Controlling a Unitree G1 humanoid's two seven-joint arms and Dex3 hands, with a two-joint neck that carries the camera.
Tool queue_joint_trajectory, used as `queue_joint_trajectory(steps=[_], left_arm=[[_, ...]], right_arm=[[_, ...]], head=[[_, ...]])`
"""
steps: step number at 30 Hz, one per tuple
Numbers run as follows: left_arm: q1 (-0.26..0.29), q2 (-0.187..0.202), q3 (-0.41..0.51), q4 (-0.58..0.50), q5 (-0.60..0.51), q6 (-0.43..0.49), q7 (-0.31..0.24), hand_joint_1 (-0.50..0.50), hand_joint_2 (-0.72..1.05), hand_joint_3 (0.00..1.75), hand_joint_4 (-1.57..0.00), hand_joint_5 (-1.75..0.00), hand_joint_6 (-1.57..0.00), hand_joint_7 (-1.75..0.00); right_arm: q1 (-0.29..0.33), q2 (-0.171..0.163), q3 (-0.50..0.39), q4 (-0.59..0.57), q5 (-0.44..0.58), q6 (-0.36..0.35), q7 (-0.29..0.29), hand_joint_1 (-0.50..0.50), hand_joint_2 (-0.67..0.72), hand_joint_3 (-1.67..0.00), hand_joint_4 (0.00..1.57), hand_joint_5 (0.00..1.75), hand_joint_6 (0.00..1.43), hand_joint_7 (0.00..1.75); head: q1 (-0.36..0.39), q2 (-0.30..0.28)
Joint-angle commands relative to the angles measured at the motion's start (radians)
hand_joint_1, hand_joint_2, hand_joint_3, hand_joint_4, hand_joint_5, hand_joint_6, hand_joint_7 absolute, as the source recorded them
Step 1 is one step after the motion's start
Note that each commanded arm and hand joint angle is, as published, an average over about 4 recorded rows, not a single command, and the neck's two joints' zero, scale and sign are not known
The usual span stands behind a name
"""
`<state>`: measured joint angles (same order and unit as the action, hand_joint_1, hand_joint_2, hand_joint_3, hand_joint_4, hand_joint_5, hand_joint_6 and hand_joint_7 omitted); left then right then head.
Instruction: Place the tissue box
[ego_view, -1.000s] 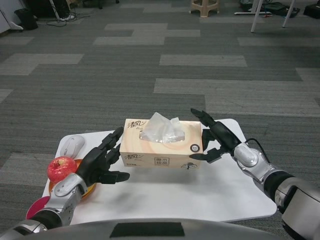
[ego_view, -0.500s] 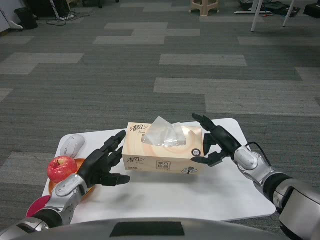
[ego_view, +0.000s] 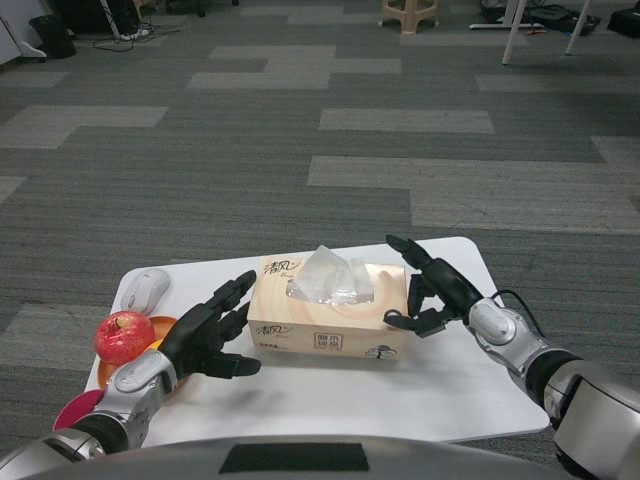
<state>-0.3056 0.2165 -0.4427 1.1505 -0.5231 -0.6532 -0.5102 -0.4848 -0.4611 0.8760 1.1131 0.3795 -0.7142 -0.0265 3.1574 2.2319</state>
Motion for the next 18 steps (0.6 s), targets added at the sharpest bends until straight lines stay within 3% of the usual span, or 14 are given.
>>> queue_joint_trajectory(steps=[1,18], left_arm=[[-0.016,0.001,-0.010,0.023,-0.008,0.006,-0.013,0.50,1.05,0.09,-0.34,0.00,0.00,0.00],[-0.018,0.000,-0.030,0.068,-0.051,0.006,-0.013,0.50,1.05,0.09,-0.37,0.00,0.00,0.00]], right_arm=[[-0.008,0.010,0.004,0.011,0.005,-0.008,0.002,-0.21,-0.48,-0.71,0.41,1.55,0.00,0.14],[-0.009,0.017,0.015,0.060,0.006,-0.004,-0.006,-0.21,-0.48,-0.67,0.49,1.55,0.00,0.14]], head=[[0.000,0.000],[-0.001,-0.004]])
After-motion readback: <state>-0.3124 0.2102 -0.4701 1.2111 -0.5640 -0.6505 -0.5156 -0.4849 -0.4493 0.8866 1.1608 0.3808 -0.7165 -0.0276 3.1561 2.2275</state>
